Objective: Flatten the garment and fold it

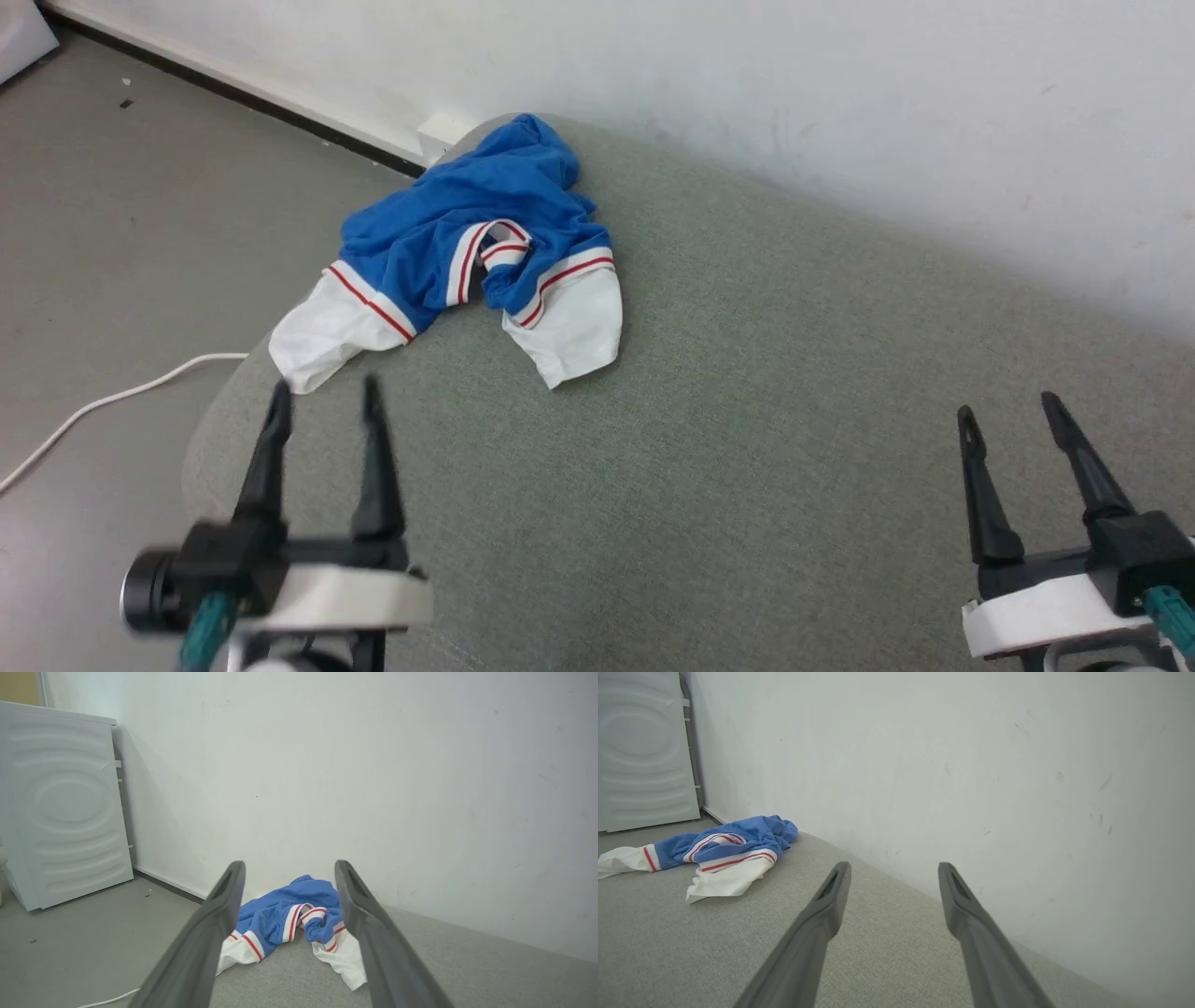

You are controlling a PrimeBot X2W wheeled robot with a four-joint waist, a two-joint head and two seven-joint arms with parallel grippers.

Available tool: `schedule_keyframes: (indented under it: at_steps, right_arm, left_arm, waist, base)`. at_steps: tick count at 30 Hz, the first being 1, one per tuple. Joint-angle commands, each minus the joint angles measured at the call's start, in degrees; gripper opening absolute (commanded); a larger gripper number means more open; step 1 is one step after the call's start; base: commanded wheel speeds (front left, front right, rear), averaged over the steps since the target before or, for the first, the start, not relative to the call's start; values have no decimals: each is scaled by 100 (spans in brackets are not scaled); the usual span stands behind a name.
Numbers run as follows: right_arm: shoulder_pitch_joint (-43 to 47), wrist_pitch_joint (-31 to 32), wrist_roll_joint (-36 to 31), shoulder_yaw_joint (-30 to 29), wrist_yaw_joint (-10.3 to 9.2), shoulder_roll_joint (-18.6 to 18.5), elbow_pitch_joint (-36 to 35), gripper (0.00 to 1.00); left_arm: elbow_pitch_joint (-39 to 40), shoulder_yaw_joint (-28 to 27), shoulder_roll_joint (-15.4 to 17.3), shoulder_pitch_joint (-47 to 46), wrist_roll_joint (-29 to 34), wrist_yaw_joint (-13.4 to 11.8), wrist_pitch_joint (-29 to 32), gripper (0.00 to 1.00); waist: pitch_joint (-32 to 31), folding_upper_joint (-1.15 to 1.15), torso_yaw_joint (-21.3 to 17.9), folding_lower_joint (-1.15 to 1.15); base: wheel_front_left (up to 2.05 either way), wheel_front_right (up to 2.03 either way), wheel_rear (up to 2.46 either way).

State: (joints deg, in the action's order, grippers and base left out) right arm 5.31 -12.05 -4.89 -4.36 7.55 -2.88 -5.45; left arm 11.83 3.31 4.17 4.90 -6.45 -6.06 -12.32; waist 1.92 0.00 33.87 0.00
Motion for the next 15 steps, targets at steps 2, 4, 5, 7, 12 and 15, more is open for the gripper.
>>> schedule_keyframes:
  at_steps: [2,4,5,7,12,15]
  right_arm:
    - [53,92,-55,-76,-6,1,-198,100]
    - [53,201,-86,-112,-6,1,-391,100]
    - [46,269,-118,-125,-6,1,-514,100]
    - [31,415,-183,-141,-6,1,-785,100]
    - [-130,796,-394,36,-6,1,-1474,100]
    - [-280,991,-496,199,-6,1,-1793,100]
  left_arm:
    - [87,129,129,-689,-154,294,418,100]
    - [109,160,234,-1317,-228,442,834,100]
    - [112,163,279,-1679,-255,493,1049,100]
    - [16,162,381,-2434,-303,589,1509,100]
    - [-623,67,731,-4245,-423,857,2360,100]
    - [-1215,93,963,-5030,-523,1043,2813,100]
  waist:
    - [137,0,45,0]
    - [256,0,65,0]
    - [325,0,66,0]
    - [469,0,59,0]
    - [997,0,-169,0]
    - [1333,0,-388,0]
  base:
    - [0,0,0]
    - [0,0,0]
    - [0,0,0]
    - [0,0,0]
    - [0,0,0]
    - [0,0,0]
